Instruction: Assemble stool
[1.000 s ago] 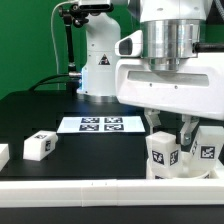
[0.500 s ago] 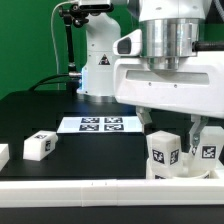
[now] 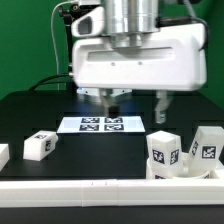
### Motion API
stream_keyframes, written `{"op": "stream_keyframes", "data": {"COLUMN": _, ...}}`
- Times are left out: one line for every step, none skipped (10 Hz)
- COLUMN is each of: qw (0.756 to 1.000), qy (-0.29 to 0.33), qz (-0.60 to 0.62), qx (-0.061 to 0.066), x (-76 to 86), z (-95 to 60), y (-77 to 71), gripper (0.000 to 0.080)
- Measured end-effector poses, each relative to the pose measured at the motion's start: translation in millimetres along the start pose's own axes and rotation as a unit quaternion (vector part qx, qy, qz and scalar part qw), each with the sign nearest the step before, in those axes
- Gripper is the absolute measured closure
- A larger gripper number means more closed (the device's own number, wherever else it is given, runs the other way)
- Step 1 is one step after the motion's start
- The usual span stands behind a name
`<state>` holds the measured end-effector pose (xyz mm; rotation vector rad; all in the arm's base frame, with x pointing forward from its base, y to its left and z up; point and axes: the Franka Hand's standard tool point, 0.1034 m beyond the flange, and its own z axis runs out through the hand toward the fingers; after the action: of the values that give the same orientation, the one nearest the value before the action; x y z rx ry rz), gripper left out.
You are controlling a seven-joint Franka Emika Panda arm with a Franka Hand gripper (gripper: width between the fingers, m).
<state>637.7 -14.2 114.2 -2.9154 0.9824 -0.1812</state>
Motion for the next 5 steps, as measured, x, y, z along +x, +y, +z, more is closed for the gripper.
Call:
{"op": "stream_keyframes", "data": {"qw": 1.0, "qy": 0.0, "qz": 0.006, "qx": 0.0, "x": -0.6, "z": 0.6, "y": -0.8, "gripper": 0.0151}}
{"op": "stream_keyframes", "data": {"qw": 1.0, "qy": 0.0, "qz": 0.004, "qx": 0.0, "x": -2.1, "z": 1.2, "y": -2.3, "gripper": 0.0151}}
{"op": "stream_keyframes", "data": {"qw": 1.0, "qy": 0.0, "qz": 0.005, "qx": 0.0, "x": -1.6, "z": 1.3, "y": -1.7, "gripper": 0.0151}}
{"op": "stream_keyframes", "data": {"qw": 1.0, "qy": 0.0, "qz": 0.004, "qx": 0.0, "x": -1.8, "z": 1.6, "y": -1.7, "gripper": 0.0151}}
{"op": "stream_keyframes", "data": {"qw": 1.0, "qy": 0.001, "qz": -0.008, "qx": 0.0, "x": -0.2, "z": 2.6, "y": 1.0, "gripper": 0.0151}}
